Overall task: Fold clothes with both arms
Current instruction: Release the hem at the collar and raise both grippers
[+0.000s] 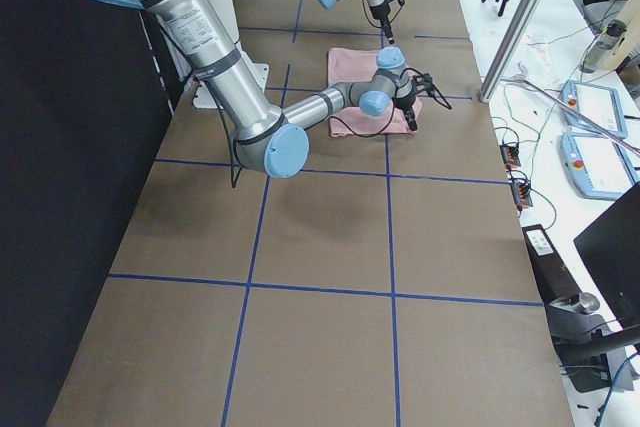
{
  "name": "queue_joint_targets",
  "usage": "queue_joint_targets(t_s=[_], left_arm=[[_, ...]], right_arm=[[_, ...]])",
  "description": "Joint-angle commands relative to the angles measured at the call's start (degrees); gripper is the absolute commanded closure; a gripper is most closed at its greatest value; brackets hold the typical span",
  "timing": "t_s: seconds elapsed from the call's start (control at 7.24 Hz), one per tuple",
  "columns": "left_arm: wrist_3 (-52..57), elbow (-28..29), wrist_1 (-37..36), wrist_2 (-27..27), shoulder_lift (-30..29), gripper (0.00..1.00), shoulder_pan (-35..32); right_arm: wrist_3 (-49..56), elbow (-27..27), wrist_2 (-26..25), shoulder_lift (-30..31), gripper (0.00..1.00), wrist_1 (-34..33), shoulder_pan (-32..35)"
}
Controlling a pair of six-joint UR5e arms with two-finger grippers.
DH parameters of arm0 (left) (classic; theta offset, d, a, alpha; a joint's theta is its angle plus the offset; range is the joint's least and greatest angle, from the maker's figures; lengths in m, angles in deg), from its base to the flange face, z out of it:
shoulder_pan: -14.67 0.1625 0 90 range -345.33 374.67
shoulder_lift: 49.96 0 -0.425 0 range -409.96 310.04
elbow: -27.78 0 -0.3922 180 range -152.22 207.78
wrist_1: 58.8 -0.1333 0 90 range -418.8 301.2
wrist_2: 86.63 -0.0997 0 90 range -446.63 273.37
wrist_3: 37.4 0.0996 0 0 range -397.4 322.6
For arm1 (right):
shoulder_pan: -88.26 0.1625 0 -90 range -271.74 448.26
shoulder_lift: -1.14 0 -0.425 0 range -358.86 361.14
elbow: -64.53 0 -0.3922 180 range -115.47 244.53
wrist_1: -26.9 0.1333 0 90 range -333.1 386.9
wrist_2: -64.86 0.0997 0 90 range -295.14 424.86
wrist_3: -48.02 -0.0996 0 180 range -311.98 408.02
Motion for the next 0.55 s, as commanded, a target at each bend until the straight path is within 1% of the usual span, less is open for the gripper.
queue_joint_targets(t_s=[0.0, 0.14, 0.28, 0.41], left_arm=[[0.06, -1.55, -0.25, 0.30, -0.04, 0.00, -0.13], [-0.29, -3.05, -0.51, 0.30, 0.05, 0.00, -0.13], [-0.47, -5.50, -0.95, 0.30, 0.40, 0.00, -0.21], [-0.82, -6.83, -1.21, 0.30, 0.58, 0.00, -0.04]], right_arm=[[-5.86, -7.64, 4.75, 3.58, 0.00, -4.71, 0.44], [-7.11, -15.10, 4.86, 6.66, 0.00, -12.15, 0.09], [-13.04, -23.35, 4.51, 10.86, 0.00, -19.28, -2.35], [-19.71, -29.61, 5.90, 15.26, 0.00, -20.74, -3.94]])
